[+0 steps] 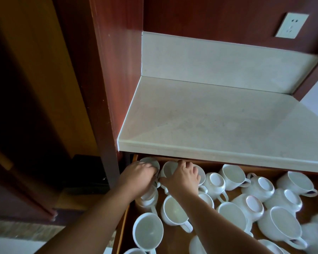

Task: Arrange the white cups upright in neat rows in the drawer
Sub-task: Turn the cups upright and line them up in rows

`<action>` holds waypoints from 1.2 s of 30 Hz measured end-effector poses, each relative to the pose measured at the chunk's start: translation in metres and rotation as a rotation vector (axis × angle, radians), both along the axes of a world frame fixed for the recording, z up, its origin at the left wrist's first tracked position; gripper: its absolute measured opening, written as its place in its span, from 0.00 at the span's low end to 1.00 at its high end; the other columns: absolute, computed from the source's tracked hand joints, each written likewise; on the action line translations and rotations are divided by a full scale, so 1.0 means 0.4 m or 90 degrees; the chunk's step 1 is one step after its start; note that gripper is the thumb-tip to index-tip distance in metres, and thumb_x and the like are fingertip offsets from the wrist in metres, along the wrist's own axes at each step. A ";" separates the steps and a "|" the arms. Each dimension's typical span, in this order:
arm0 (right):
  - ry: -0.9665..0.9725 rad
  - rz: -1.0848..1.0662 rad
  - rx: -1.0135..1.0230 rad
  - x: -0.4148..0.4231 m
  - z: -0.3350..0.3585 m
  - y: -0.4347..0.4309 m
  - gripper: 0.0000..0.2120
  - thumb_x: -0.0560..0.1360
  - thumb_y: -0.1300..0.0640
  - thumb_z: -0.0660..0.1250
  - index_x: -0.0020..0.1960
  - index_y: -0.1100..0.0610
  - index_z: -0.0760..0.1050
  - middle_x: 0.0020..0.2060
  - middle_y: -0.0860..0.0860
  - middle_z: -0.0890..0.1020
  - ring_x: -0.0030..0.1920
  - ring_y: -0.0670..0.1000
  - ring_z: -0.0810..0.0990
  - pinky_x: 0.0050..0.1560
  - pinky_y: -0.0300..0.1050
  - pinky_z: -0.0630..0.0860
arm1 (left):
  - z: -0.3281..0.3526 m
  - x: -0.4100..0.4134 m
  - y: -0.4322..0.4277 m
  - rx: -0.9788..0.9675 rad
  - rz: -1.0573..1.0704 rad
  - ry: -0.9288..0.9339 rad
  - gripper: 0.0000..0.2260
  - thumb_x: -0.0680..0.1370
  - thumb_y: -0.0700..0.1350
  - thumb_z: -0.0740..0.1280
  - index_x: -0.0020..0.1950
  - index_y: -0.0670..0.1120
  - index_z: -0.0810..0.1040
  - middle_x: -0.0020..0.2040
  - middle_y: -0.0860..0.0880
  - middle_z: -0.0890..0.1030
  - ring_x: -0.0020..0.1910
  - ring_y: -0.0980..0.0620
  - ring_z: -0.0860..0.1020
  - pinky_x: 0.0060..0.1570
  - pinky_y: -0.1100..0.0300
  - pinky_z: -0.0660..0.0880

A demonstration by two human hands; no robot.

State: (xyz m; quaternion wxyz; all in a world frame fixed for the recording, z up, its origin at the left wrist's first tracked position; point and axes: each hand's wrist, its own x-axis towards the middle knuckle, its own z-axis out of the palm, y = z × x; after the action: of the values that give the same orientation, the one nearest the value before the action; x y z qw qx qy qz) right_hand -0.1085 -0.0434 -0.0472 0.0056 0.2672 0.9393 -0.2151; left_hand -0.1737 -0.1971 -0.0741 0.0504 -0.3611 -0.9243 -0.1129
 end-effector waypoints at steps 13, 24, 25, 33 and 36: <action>0.015 0.216 0.141 0.000 -0.031 0.057 0.43 0.66 0.33 0.71 0.74 0.53 0.64 0.68 0.51 0.69 0.68 0.56 0.64 0.71 0.51 0.62 | 0.008 0.008 0.001 -0.010 -0.001 0.010 0.03 0.80 0.44 0.67 0.47 0.50 0.80 0.44 0.53 0.80 0.46 0.51 0.79 0.43 0.60 0.64; 0.016 0.299 0.172 -0.013 -0.052 0.064 0.40 0.69 0.36 0.72 0.74 0.52 0.64 0.66 0.52 0.69 0.68 0.55 0.68 0.71 0.51 0.59 | 0.026 0.014 0.012 -0.078 0.013 0.014 0.06 0.83 0.45 0.63 0.53 0.50 0.80 0.48 0.52 0.80 0.48 0.49 0.79 0.41 0.58 0.67; 0.022 0.303 0.167 -0.013 -0.055 0.067 0.41 0.69 0.36 0.72 0.75 0.53 0.63 0.66 0.52 0.69 0.68 0.55 0.68 0.72 0.50 0.59 | 0.031 0.016 0.015 -0.081 0.017 0.013 0.07 0.83 0.46 0.62 0.53 0.50 0.79 0.49 0.52 0.80 0.48 0.49 0.79 0.41 0.58 0.67; 0.037 0.342 0.073 0.012 -0.022 0.121 0.47 0.68 0.35 0.73 0.79 0.52 0.57 0.73 0.51 0.65 0.76 0.55 0.60 0.79 0.49 0.52 | 0.060 0.030 0.033 -0.025 0.051 -0.092 0.16 0.81 0.55 0.66 0.66 0.49 0.75 0.65 0.51 0.75 0.64 0.48 0.75 0.59 0.53 0.74; 0.059 0.336 0.081 0.049 0.010 0.197 0.39 0.73 0.36 0.69 0.79 0.48 0.61 0.73 0.48 0.68 0.76 0.51 0.62 0.78 0.46 0.54 | 0.071 0.058 0.058 0.006 0.009 -0.082 0.29 0.78 0.59 0.69 0.75 0.50 0.68 0.74 0.51 0.69 0.72 0.49 0.69 0.71 0.55 0.65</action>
State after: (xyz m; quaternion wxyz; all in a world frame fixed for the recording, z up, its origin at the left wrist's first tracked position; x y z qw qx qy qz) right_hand -0.0891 0.0353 -0.0432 0.0020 0.0029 0.9873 -0.1587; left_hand -0.1507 -0.1738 -0.0459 -0.0072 -0.3466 -0.9275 -0.1398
